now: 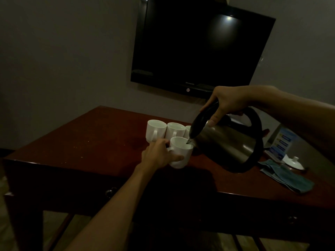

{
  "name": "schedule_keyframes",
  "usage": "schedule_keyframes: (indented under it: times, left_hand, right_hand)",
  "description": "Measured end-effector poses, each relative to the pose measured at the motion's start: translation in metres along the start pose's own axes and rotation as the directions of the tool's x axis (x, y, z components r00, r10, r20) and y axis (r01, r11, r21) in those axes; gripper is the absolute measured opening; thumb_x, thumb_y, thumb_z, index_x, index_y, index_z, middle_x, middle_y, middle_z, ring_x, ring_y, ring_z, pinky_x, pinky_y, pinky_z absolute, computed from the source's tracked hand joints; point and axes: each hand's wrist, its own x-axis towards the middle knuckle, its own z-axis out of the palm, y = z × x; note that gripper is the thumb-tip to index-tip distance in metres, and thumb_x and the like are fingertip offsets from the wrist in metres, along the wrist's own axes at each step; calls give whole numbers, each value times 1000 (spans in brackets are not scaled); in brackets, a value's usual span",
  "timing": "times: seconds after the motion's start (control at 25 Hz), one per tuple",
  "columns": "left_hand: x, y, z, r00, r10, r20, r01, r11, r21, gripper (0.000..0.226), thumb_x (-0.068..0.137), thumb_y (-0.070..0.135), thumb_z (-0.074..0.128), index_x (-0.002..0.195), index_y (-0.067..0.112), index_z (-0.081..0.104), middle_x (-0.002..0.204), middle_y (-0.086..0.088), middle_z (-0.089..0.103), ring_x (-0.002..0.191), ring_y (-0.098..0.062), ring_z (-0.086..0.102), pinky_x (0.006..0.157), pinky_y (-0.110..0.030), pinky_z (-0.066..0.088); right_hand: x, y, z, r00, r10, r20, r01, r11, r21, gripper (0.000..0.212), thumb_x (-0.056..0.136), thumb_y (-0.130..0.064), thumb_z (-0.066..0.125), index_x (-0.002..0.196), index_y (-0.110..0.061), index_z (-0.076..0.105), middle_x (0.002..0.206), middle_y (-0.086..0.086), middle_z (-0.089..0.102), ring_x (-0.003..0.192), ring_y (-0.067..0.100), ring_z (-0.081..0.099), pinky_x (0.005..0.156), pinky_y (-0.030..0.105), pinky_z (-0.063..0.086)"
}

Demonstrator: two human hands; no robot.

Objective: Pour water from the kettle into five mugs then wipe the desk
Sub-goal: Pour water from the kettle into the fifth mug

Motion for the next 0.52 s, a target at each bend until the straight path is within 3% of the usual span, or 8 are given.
schedule_keyframes:
  times: [0.16,0.52]
  left_hand:
    - [-2,1,0,1000,14,-5,-14,1000,-1,54,72,43,83,118,21,64,108,5,71,93,-9,65,79,-35,56]
    - [0,-1,1,1000,-4,3,4,1000,-9,58,70,45,84,119,21,64,110,5,72,97,-11,68,84,-42,58]
  right_hand:
    - [1,0,0,1000,-1,-2,1,1000,-7,57,77,-24,81,130,-13,63,70,-9,57,36,-12,52,35,6,36]
    - [3,0,0,1000,3,-6,-3,1000,-30,59,75,-26,82,130,-15,63,76,-7,61,36,-11,52,35,7,37]
